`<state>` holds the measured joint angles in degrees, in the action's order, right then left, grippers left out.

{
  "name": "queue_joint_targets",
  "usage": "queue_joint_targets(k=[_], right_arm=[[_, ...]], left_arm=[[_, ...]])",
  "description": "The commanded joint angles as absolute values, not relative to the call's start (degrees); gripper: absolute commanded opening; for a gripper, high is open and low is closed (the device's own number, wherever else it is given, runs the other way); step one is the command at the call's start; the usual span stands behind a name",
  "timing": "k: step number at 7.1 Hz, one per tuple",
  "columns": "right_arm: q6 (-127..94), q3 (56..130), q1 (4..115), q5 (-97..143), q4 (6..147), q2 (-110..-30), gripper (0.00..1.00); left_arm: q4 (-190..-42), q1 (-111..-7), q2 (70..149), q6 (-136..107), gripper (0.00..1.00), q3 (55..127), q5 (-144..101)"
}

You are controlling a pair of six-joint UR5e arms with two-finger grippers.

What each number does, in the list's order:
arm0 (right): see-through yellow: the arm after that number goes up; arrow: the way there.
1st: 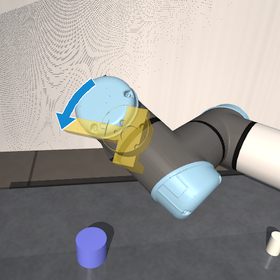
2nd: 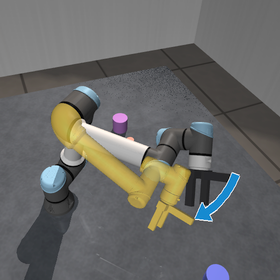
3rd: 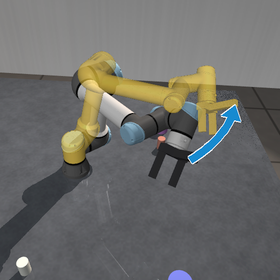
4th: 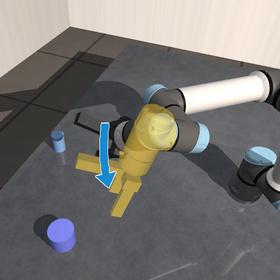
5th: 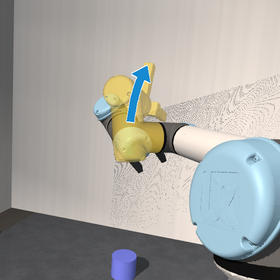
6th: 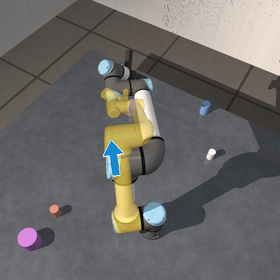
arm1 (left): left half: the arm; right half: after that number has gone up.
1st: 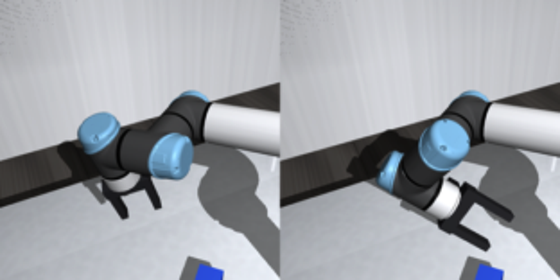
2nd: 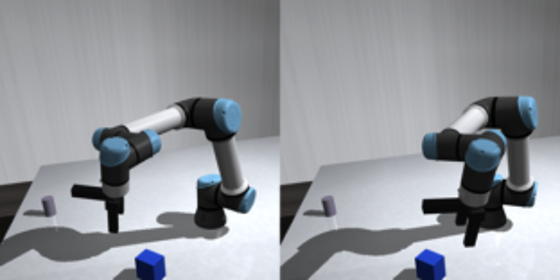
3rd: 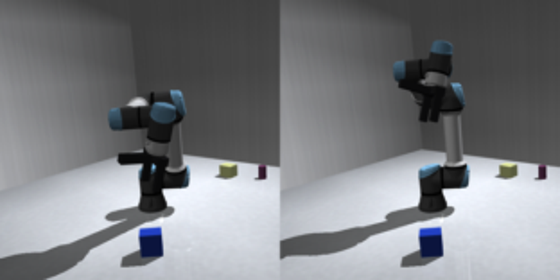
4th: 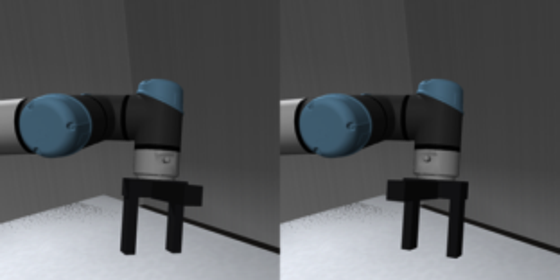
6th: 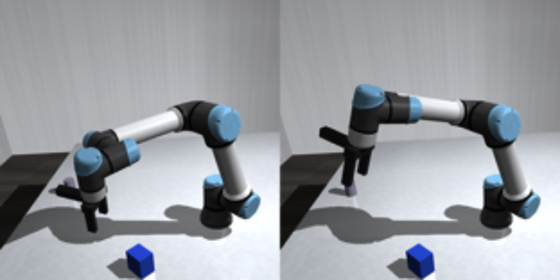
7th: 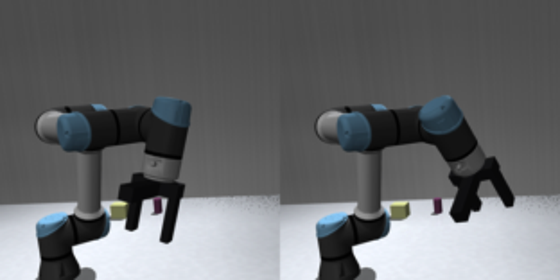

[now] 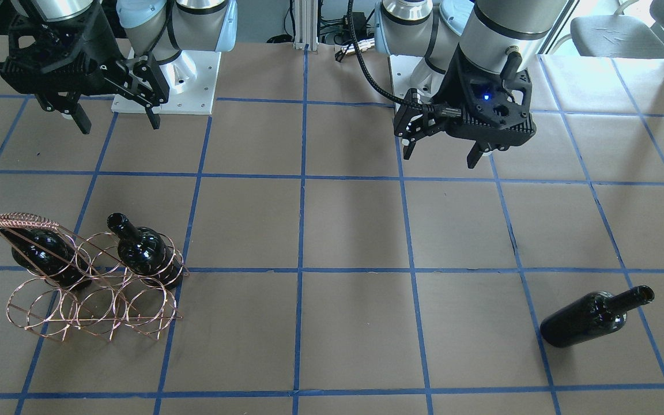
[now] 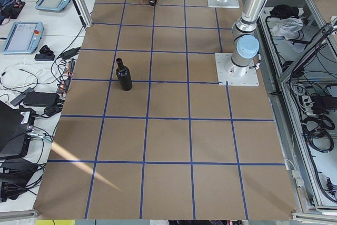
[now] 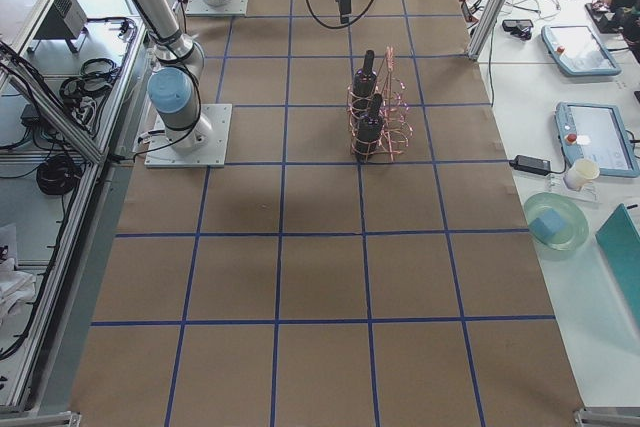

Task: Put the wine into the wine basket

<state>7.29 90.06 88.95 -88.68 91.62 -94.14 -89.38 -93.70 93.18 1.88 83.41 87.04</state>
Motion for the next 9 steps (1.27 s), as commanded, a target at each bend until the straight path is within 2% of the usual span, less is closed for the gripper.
queue_joint_targets(k=[1, 9], right_arm=[[7.29, 90.09, 88.95, -88.68, 91.58, -94.13, 1.00], [7.30, 90.09, 88.95, -88.68, 91.58, -94.13, 1.00]], left_arm=[[-89.38, -93.43, 92.99, 2.02, 1.00, 83.41, 87.01], [-89.38, -92.20, 93.08, 1.14, 1.00, 83.85, 87.71]])
